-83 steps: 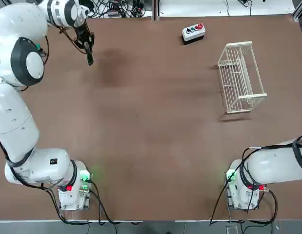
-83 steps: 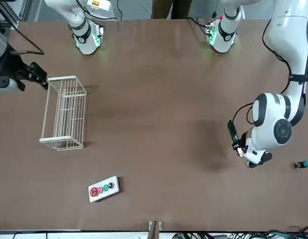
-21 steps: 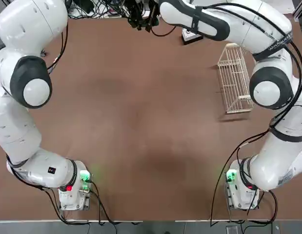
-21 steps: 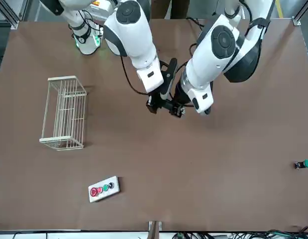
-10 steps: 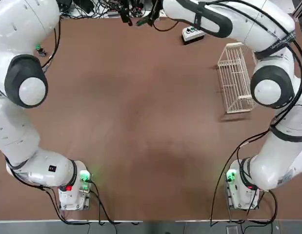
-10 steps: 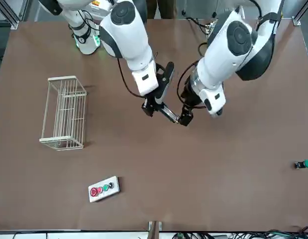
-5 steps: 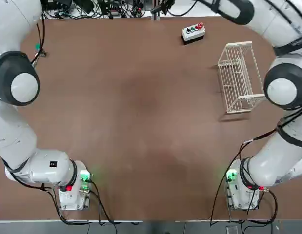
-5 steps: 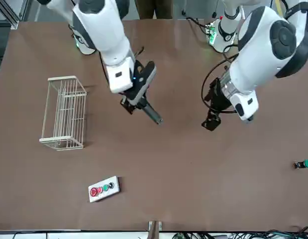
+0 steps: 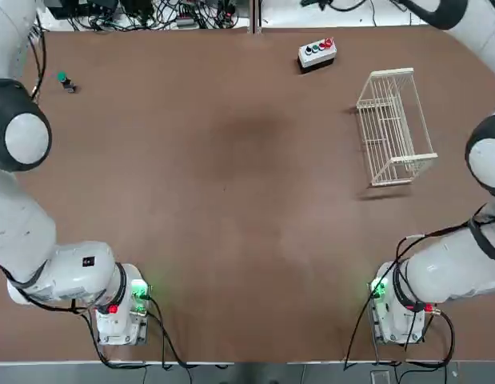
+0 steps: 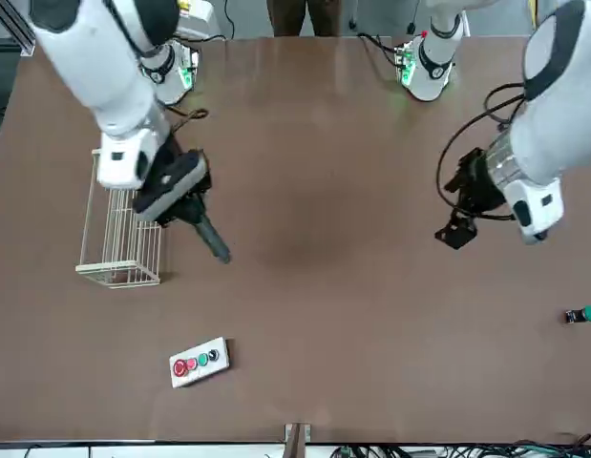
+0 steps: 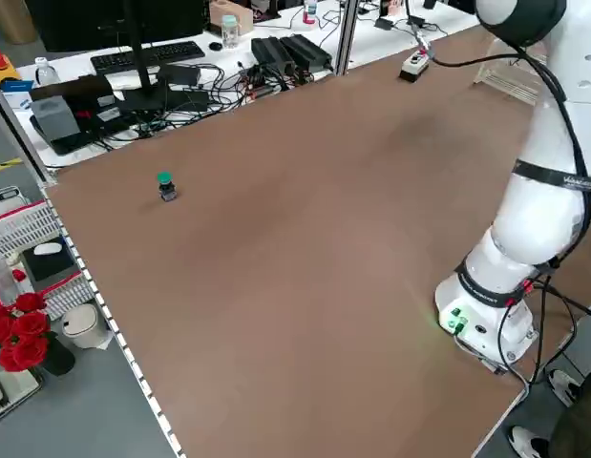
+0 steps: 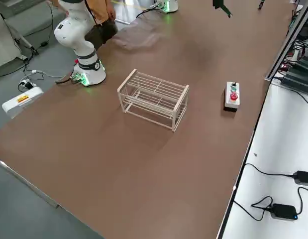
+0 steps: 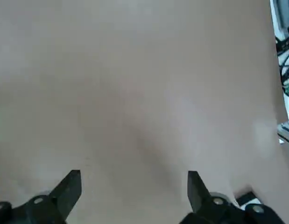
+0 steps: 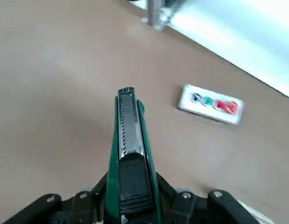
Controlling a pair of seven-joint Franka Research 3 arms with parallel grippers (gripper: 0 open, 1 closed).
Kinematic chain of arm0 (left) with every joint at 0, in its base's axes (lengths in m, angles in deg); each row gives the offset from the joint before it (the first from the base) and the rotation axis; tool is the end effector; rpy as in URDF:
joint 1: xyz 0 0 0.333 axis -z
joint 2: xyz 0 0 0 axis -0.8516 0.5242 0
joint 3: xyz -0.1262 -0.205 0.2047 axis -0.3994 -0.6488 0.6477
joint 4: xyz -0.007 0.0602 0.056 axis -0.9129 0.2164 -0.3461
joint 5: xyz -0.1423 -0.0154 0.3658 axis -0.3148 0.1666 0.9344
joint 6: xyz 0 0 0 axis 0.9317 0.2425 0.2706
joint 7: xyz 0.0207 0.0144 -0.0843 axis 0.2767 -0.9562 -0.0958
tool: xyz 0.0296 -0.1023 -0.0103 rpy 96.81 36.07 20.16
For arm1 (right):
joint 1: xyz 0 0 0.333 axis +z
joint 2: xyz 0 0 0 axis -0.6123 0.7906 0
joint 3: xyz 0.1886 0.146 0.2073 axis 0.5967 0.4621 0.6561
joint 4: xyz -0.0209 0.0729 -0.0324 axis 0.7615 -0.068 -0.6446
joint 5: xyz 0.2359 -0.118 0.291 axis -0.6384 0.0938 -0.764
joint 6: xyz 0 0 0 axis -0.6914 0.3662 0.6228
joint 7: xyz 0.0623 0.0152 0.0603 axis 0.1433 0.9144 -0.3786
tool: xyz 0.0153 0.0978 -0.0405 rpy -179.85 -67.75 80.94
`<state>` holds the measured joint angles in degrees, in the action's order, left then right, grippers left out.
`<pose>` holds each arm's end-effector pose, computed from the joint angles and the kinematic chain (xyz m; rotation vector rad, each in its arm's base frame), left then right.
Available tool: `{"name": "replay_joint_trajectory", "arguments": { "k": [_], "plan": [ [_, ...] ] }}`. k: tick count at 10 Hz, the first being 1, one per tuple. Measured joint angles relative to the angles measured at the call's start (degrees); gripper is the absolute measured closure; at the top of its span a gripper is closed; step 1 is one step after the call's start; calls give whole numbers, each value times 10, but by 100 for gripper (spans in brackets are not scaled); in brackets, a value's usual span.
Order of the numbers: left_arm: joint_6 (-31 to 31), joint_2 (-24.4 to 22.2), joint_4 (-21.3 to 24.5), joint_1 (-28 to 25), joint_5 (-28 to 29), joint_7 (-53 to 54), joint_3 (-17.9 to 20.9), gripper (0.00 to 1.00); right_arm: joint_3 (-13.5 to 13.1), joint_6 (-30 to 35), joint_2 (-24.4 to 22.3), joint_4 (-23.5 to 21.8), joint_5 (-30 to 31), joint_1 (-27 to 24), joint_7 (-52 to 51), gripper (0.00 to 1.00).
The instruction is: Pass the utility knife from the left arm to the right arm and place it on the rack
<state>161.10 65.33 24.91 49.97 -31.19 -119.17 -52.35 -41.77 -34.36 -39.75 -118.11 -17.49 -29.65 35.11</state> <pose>0.6123 -0.1536 0.5898 2.5336 1.6196 -0.2143 0.5775 0.2524 0.6052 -2.9257 -0.8284 -0.3562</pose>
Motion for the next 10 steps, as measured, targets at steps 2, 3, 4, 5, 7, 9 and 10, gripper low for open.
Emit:
{"name": "replay_joint_trajectory", "arguments": {
  "k": [2,3,4,5,7,9,10],
  "plan": [
    [-28,-5,0,-27,23,63,1,0,-62,-13,-68,-89,-12,-1,0,62],
    [-34,-6,1,-36,31,88,1,0,-90,-17,-99,-132,-14,-1,0,62],
    [-36,-6,1,-47,33,111,1,0,-117,-26,-128,-175,-17,-1,0,63],
    [-42,-8,1,-59,34,129,1,0,-143,-42,-156,-220,-19,-1,0,69],
    [-55,-13,1,-78,35,173,2,0,-193,-81,-201,-308,-23,-1,0,98],
    [-62,-21,1,-74,35,235,16,0,-234,-127,-221,-375,-34,-1,-2,100],
    [-62,-23,1,-74,35,259,27,0,-249,-147,-223,-399,-42,-1,-6,99]
  ]
}}
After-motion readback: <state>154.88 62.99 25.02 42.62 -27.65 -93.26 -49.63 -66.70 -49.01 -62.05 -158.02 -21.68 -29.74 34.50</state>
